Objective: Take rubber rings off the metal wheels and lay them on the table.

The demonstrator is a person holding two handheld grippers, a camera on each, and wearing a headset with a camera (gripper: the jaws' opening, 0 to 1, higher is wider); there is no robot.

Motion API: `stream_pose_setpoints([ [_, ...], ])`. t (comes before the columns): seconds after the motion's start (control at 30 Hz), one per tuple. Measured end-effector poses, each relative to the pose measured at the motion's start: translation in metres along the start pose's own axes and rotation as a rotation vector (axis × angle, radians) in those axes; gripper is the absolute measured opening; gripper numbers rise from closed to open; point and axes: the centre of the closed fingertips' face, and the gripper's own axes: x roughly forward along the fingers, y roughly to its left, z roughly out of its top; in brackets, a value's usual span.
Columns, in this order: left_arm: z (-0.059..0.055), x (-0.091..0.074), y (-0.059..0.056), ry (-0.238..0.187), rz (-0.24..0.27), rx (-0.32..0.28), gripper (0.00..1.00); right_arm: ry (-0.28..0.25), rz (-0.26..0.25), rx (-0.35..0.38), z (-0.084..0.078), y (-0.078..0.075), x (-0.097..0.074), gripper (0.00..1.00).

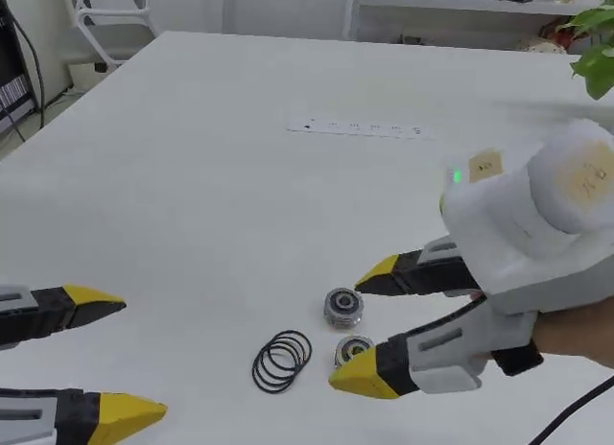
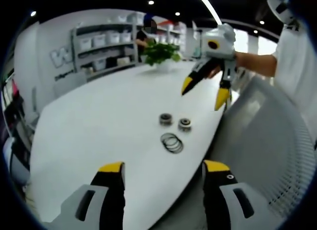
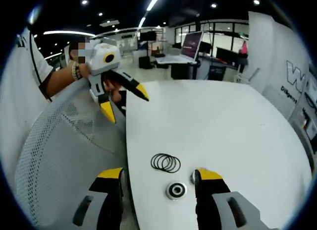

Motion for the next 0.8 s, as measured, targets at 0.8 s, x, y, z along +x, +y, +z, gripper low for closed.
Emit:
stream_pose_setpoints([
  [0.8, 0.010, -0.002, 0.003, -0.062, 0.026, -0.095, 0.92, -0.198, -0.170, 0.364, -0.048, -0.012, -0.045, 0.94],
])
